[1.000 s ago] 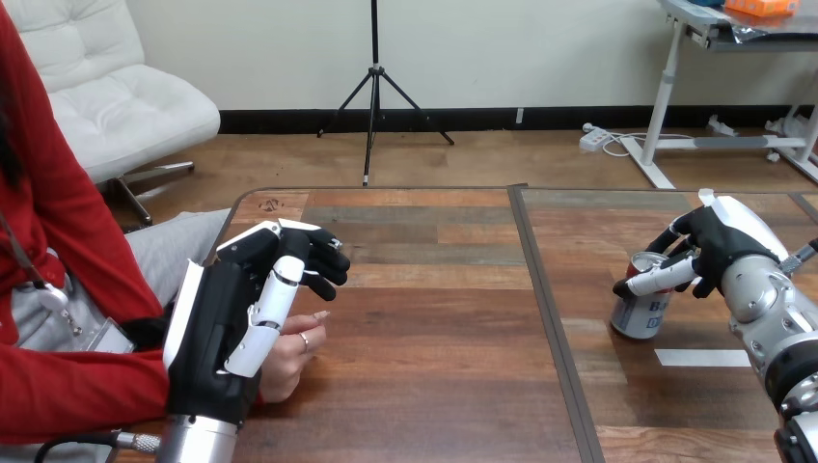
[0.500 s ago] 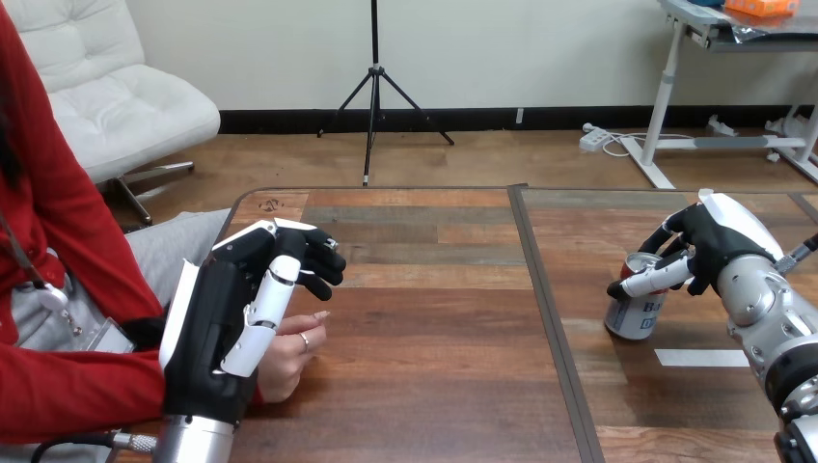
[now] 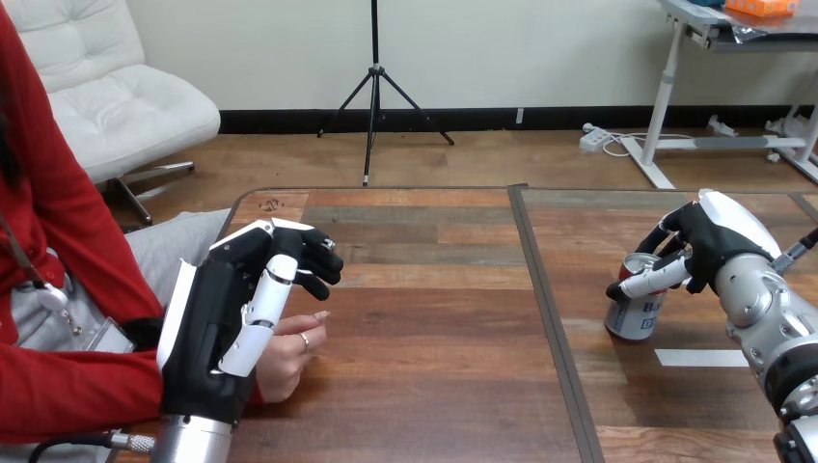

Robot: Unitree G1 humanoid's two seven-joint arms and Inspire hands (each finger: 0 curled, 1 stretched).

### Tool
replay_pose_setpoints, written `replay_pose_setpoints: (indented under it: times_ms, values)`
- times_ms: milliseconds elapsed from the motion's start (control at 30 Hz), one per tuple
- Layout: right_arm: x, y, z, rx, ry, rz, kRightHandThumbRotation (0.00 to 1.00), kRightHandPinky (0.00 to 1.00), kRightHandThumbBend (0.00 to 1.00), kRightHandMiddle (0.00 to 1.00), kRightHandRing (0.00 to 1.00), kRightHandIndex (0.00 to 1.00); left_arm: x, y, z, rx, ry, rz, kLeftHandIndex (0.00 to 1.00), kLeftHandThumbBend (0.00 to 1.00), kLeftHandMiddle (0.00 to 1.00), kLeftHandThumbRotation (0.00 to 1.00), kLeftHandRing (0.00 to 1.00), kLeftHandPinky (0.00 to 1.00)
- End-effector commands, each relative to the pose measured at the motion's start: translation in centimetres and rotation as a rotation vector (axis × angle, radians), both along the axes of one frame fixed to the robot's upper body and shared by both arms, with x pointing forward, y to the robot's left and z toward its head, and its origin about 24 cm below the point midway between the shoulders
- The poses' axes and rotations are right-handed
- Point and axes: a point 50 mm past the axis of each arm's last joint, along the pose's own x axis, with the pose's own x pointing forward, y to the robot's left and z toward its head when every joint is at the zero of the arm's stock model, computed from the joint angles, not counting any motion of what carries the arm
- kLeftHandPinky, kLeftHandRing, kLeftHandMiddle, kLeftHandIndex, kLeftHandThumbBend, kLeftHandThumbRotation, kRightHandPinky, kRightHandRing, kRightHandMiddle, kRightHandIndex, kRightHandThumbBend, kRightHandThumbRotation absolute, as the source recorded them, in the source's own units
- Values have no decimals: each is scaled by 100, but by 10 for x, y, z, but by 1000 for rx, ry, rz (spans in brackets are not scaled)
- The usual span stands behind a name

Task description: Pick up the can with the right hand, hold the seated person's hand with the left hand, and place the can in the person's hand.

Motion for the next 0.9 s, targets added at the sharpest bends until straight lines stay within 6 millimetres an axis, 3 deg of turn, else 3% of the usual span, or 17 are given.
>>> replay_pose_setpoints:
  times_ms: [0,467,867]
  values:
    - [10,3,18,-7,-87,20,0,36,82,46,41,47,12,-2,17,13,-87,-21,49,28,50,74,50,40]
    - [15,9,28,4,-140,61,0,37,82,47,42,47,12,0,20,163,-148,26,50,32,50,72,49,41]
    - [20,15,41,-7,-204,127,0,42,79,50,46,48,10,7,31,428,-195,144,63,60,66,57,63,51]
